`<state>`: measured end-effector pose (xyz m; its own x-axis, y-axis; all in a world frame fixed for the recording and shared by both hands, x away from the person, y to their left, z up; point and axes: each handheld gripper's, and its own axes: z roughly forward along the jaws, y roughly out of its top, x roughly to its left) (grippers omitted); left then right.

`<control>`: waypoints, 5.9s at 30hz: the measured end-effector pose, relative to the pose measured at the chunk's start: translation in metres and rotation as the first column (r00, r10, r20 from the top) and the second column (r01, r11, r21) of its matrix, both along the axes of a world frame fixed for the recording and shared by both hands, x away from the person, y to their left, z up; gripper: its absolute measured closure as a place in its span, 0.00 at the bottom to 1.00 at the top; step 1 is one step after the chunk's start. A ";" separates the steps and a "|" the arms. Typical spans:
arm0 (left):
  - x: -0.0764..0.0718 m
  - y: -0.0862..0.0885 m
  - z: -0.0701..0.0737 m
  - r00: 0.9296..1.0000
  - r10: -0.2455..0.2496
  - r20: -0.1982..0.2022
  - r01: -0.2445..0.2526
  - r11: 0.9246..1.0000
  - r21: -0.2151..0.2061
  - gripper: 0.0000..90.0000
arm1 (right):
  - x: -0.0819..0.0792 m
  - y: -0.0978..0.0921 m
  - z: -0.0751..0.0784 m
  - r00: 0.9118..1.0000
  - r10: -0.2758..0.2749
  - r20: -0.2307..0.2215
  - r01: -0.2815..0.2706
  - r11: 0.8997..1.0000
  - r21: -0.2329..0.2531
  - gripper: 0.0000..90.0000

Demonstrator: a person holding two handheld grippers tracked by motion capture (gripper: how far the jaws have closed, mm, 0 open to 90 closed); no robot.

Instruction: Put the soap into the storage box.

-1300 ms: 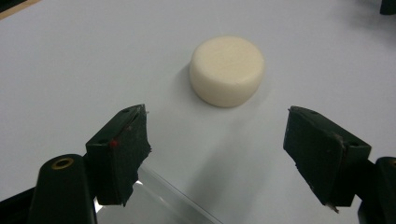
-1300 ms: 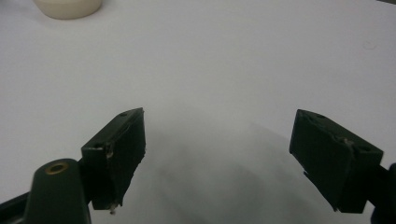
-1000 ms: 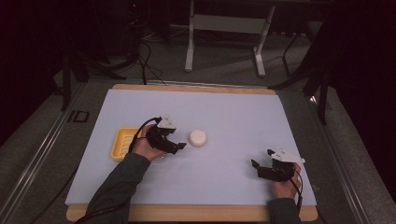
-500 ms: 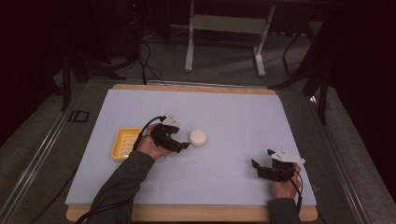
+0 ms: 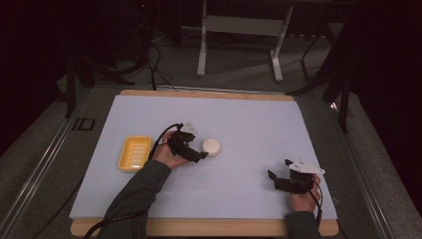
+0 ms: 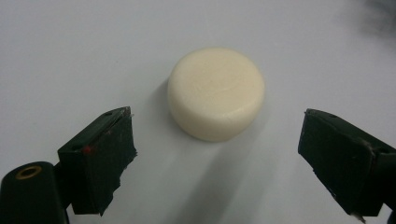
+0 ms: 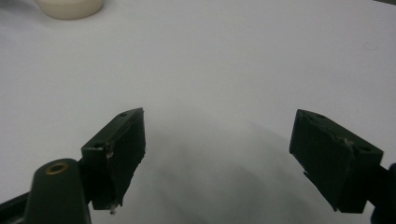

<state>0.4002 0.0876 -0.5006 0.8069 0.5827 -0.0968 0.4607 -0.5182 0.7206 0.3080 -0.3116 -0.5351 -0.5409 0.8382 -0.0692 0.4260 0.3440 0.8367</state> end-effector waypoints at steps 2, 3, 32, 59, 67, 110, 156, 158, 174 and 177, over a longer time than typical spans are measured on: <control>0.002 -0.003 -0.002 1.000 0.000 -0.003 0.000 1.000 -0.001 0.13 | 0.000 0.000 0.000 1.000 0.001 0.001 -0.001 1.000 -0.001 0.20; 0.002 -0.004 -0.002 1.000 0.000 -0.006 0.000 1.000 -0.006 0.12 | 0.000 0.000 0.000 1.000 0.001 0.001 -0.001 1.000 -0.001 0.20; 0.019 -0.031 -0.015 0.999 0.027 -0.029 -0.026 0.999 0.021 0.15 | 0.000 0.000 0.000 1.000 0.002 0.001 -0.002 1.000 0.000 0.20; 0.025 -0.050 -0.023 0.997 0.033 -0.067 -0.022 0.987 0.161 0.26 | 0.000 0.000 0.000 1.000 0.002 0.003 -0.002 1.000 0.000 0.20; 0.023 -0.050 -0.023 0.997 0.032 -0.065 -0.020 0.986 0.168 0.27 | 0.000 0.000 0.000 1.000 0.002 0.004 -0.002 1.000 0.000 0.20; 0.016 -0.023 0.008 0.998 0.002 -0.055 0.006 0.991 0.137 0.28 | 0.000 0.001 0.000 1.000 0.002 0.004 -0.002 1.000 -0.004 0.20; 0.003 0.046 0.048 0.997 0.076 0.000 -0.076 0.986 0.152 0.28 | -0.001 0.001 0.000 1.000 -0.002 0.007 0.002 1.000 -0.001 0.20; 0.002 0.048 0.048 0.997 0.080 -0.003 -0.079 0.986 0.150 0.28 | -0.001 0.001 0.000 1.000 -0.001 0.007 0.001 1.000 -0.001 0.20; -0.002 0.061 0.056 0.996 0.093 0.013 -0.093 0.983 0.160 0.28 | -0.001 0.001 0.000 1.000 0.001 0.007 -0.001 1.000 -0.003 0.20; -0.003 0.062 0.059 0.996 0.086 0.016 -0.088 0.982 0.164 0.28 | -0.001 0.001 0.000 1.000 0.001 0.007 -0.001 1.000 -0.004 0.20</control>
<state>0.3971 0.1495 -0.4415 0.7529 0.6580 0.0131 0.5033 -0.5884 0.6328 0.3069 -0.3107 -0.5351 -0.5417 0.8372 -0.0760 0.4201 0.3478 0.8382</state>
